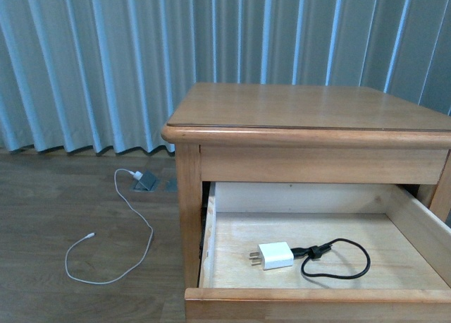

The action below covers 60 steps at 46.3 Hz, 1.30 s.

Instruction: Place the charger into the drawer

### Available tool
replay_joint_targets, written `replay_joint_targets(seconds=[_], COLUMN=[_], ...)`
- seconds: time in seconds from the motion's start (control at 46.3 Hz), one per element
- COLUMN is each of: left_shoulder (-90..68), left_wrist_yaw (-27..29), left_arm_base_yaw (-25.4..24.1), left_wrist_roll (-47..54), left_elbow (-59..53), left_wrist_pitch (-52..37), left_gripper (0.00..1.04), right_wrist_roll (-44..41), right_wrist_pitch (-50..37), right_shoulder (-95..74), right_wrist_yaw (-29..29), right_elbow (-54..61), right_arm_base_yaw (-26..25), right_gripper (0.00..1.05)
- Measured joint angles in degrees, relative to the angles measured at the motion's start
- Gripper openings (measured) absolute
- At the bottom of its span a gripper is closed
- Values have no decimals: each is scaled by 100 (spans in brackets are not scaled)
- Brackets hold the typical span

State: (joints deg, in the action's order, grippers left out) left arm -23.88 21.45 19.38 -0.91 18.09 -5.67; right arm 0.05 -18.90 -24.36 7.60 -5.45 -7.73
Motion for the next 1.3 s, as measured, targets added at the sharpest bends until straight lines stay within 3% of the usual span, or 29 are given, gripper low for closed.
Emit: replay_joint_targets(seconds=[0.086,0.281,0.346,0.432,0.497,0.605,1.296], left_shoulder=[302,796,896,1045,1154,1847,2369], left_wrist_yaw=[-721,-1281,-1410,-2041,-2061,-2149,-2131], left_arm_base_yaw=[-435,-1040,-1152,-1655,-1893,-1912,-1923], left_wrist_roll=[35,35,50,66,63,66,63], left_elbow=[-376,-907,-1003,-1119,-1207,-1342,-1738], left_wrist_pitch=[-37,-76,-76,-72,-70,588,595], left_gripper=[45,4,4,4,4,4,4], right_wrist_roll=[0,0,0,0,0,0,0], right_wrist_pitch=[0,0,0,0,0,0,0], right_shoulder=[0,0,0,0,0,0,0], right_wrist_yaw=[2,0,0,0,-2,2,0], right_elbow=[0,0,0,0,0,0,0], right_arm_base_yaw=[0,0,0,0,0,0,0], right_gripper=[96,96,96,96,96,96,96])
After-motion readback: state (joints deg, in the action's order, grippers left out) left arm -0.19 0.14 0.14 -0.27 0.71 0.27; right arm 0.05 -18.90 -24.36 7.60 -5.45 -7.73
